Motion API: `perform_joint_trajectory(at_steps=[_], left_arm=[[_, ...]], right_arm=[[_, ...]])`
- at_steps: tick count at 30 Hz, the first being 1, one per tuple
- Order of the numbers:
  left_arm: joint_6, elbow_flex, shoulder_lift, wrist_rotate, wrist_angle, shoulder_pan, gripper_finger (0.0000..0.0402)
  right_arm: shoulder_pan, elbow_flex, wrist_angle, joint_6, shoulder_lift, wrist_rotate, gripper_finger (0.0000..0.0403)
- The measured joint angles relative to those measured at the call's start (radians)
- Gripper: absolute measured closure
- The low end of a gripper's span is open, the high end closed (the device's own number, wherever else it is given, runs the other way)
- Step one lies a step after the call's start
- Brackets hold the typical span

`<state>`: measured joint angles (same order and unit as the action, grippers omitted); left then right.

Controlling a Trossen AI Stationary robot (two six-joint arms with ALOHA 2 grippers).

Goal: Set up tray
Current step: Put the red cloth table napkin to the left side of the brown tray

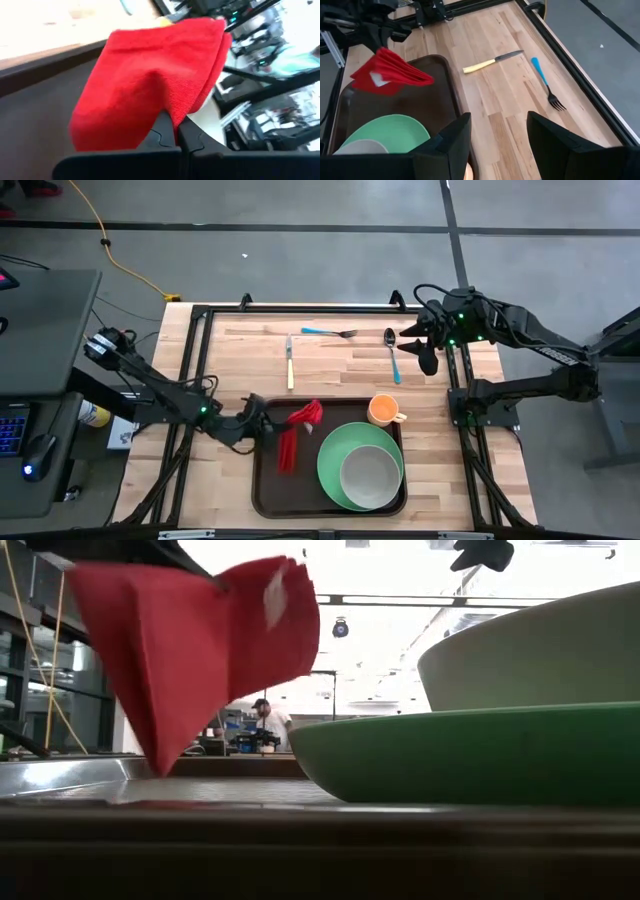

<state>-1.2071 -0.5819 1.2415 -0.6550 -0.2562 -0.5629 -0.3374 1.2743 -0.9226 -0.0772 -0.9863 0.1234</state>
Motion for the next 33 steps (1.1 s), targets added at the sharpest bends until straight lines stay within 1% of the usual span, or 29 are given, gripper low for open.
perform_joint_trajectory(at_steps=[5,8,10,15,18,21,23,26,30,33], left_arm=[[-0.006,0.017,0.0,-0.041,-0.032,-0.068,0.0388],[-0.059,0.053,0.0,-0.091,-0.057,-0.104,0.0388],[-0.106,0.08,0.0,-0.1,-0.069,-0.124,0.0388],[-0.123,0.157,0.0,-0.13,-0.214,-0.147,0.0388],[-0.06,0.18,0.0,-0.104,-0.321,-0.144,0.0388],[-0.042,0.179,0.019,-0.074,-0.363,-0.145,0.0388],[-0.066,0.18,0.054,-0.065,-0.364,-0.145,0.0388],[-0.107,0.18,0.14,-0.047,-0.458,-0.145,0.0388],[-0.097,0.175,0.298,-0.053,-0.71,-0.145,0.0388],[-0.075,0.143,0.425,-0.067,-0.868,-0.144,0.0389]], right_arm=[[0.0,0.0,0.0,0.007,0.0,0.0,0.0233],[0.0,0.0,0.0,0.007,0.0,0.0,0.0233],[0.0,0.0,0.0,0.007,0.0,0.0,0.0233],[0.0,0.0,0.0,0.002,0.0,0.0,0.0233],[0.0,0.0,0.0,0.001,0.0,0.0,0.0233],[0.0,0.0,0.0,0.0,0.0,0.0,0.0233],[0.0,0.0,0.0,0.0,0.0,0.0,0.0233],[0.0,0.0,0.0,-0.007,0.0,0.0,0.0233],[0.0,0.0,0.0,-0.011,0.0,0.0,0.0233],[0.0,0.0,0.0,-0.011,0.0,0.0,0.0233]])
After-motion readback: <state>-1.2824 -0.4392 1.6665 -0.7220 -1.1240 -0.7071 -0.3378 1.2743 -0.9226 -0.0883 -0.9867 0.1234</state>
